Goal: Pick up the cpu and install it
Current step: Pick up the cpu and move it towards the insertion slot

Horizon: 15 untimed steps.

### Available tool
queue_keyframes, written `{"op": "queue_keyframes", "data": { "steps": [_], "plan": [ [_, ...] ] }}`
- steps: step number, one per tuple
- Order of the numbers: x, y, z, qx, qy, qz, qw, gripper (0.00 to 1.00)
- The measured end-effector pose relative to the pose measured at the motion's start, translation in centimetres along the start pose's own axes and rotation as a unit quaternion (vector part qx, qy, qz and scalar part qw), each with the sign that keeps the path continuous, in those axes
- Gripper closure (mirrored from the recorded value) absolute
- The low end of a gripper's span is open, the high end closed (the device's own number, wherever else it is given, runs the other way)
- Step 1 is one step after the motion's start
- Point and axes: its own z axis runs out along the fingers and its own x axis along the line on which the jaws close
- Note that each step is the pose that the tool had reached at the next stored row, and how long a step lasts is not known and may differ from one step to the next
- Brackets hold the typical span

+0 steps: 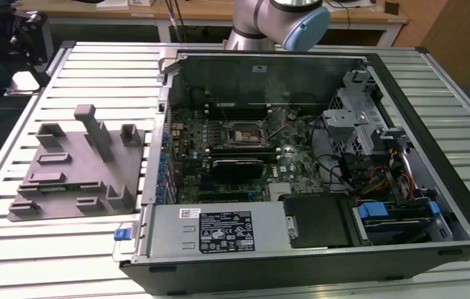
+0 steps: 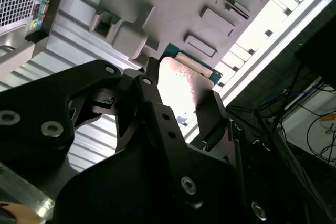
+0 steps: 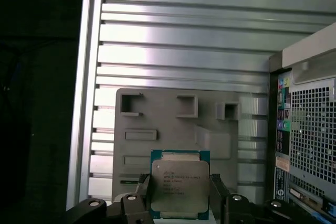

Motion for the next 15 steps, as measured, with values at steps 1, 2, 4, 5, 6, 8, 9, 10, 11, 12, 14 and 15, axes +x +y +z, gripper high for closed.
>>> {"op": "queue_keyframes", "data": {
  "steps": [1, 2, 4, 5, 6, 8, 9, 10, 11, 12, 14, 15],
  "plan": [
    [-0.12, 0.0, 0.0, -0.0001, 0.0, 0.0, 1.0, 0.47],
    [-0.23, 0.0, -0.01, -0.0002, 0.0001, 0.0, 1.0, 0.47],
    [-0.44, 0.0, 0.0, -0.0005, 0.0, 0.0, 1.0, 0.47],
    [-0.53, 0.0, 0.0, -0.0007, 0.0, 0.0, 1.0, 0.47],
    [-0.63, 0.01, 0.0, -0.0008, 0.0, 0.0, 1.0, 0.47],
    [-0.82, 0.01, 0.0, -0.001, 0.0, 0.0, 1.0, 0.47],
    [-0.93, 0.02, 0.0, -0.0011, 0.0, 0.0, 1.0, 0.47],
    [-1.04, 0.02, 0.0, -0.0013, 0.0, 0.0, 1.0, 0.47],
    [-1.18, 0.02, 0.0, -0.0014, 0.0, 0.0, 1.0, 0.47],
    [-1.31, 0.02, 0.0, -0.0016, 0.0, 0.0, 1.0, 0.47],
    [-1.58, 0.02, 0.0, -0.0018, 0.0, 0.0, 1.0, 0.47],
    [-1.71, 0.02, 0.0, -0.002, 0.0, 0.0, 1.0, 0.47]
  ]
}}
